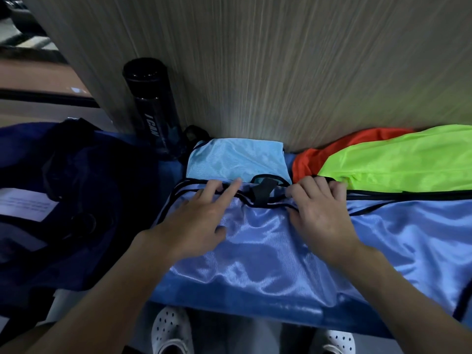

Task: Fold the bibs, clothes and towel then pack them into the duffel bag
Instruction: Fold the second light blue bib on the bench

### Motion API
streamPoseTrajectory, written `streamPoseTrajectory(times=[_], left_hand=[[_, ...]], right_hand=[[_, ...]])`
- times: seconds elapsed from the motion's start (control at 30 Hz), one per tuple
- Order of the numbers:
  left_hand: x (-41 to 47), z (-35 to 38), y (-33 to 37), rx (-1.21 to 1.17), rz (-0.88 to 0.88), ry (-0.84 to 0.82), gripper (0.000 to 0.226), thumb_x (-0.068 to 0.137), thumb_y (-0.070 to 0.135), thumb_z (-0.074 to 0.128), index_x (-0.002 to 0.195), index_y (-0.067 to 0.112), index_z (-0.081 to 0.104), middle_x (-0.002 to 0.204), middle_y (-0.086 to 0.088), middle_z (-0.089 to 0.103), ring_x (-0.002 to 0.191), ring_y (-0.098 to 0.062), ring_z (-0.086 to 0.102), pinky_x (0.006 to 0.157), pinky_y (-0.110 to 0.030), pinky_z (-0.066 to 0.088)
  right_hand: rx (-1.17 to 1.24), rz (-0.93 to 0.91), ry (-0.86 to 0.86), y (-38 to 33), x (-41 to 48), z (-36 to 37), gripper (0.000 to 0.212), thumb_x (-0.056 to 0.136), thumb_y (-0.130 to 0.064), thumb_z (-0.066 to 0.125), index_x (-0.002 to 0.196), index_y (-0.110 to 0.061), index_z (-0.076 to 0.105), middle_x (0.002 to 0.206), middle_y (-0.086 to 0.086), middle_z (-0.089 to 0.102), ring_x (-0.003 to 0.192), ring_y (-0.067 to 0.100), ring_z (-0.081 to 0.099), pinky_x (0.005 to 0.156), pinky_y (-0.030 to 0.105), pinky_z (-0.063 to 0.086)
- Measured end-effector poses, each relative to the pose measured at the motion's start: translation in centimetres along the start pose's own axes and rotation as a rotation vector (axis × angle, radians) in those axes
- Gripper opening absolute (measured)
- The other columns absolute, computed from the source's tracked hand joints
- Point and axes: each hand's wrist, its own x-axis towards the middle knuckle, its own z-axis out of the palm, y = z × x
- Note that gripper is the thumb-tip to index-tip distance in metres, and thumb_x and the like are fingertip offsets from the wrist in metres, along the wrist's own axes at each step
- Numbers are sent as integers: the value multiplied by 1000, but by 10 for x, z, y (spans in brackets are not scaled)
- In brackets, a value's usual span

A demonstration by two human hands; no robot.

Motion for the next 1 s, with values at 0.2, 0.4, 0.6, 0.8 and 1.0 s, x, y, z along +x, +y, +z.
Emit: streamPoseTrajectory(times=[0.2, 0.4, 0.6, 0.8, 1.0], left_hand=[[-2, -7, 17, 84, 65, 228, 25, 92, 23, 54, 117, 28, 50, 111, 11, 40, 92, -13, 43, 73, -24, 27], [0, 5, 21, 154, 31, 50, 31, 97, 34, 48, 128, 31, 46, 122, 9, 38, 120, -16, 35, 97, -35, 32], [-3, 9, 16, 227, -67, -67, 73, 101, 43, 35, 152, 39, -18, 156, 2, -11, 147, -21, -8, 113, -57, 17], [9, 5, 7, 153, 20, 391, 55, 93, 36, 56, 145, 28, 41, 144, -4, 34, 138, -24, 30, 105, -48, 25], [20, 9, -5, 130, -33, 377, 42, 92, 41, 44, 128, 28, 60, 110, 9, 60, 109, -19, 55, 97, -44, 24]], right_hand=[[106, -177, -68, -18, -12, -3, 19, 89, -24, 51, 75, -15, 60, 74, 3, 58, 73, 26, 55, 73, 37, 34], [-103, -76, -338, -23, -23, -4, 42, 96, -45, 36, 113, -15, 62, 115, 10, 57, 109, 34, 51, 92, 50, 36], [-107, -62, -301, -16, -25, -2, 41, 98, -42, 36, 122, -16, 57, 138, 15, 48, 138, 36, 36, 110, 63, 22], [-92, 33, -249, 0, -12, 7, 43, 88, -25, 60, 128, -12, 52, 138, 14, 54, 136, 30, 43, 108, 57, 28], [-103, 19, -150, 1, -4, 11, 41, 73, -13, 75, 112, -12, 61, 88, 1, 65, 98, 27, 58, 89, 47, 33]])
